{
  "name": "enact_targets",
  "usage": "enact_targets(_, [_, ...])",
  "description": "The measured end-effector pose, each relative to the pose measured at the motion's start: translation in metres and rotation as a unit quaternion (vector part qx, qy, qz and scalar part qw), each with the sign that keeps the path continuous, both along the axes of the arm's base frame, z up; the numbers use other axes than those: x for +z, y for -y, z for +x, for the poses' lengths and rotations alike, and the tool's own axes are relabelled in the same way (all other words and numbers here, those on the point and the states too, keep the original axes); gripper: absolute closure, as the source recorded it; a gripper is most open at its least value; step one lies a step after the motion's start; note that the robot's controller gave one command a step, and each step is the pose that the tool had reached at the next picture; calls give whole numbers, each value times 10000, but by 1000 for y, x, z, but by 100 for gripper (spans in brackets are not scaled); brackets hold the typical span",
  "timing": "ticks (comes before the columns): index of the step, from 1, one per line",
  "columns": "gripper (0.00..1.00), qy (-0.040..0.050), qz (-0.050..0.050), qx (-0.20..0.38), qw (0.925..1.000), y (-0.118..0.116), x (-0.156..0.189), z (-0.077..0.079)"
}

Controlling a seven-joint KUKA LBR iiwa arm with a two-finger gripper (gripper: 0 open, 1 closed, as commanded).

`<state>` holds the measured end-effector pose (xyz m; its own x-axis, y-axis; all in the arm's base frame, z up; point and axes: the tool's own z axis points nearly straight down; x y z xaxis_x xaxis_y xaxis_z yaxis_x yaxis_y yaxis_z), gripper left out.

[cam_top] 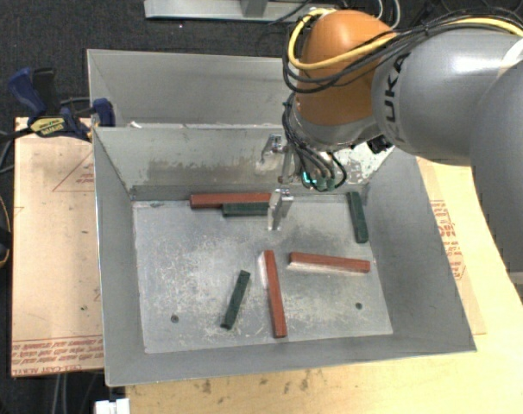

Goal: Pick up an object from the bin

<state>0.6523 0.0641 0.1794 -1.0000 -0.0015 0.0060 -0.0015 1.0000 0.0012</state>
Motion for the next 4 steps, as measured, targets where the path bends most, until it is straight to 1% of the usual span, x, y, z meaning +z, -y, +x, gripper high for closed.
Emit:
enact_targets(1, [0,38,1,-4,10000,0,5,2])
enact_targets(2, [0,77,2,98,9999,12,-45,4])
enact_targets(3, [100,123,8,-161,9998,12,-85,7])
enact_targets(4, [100,120,9,-161,9998,12,-85,7])
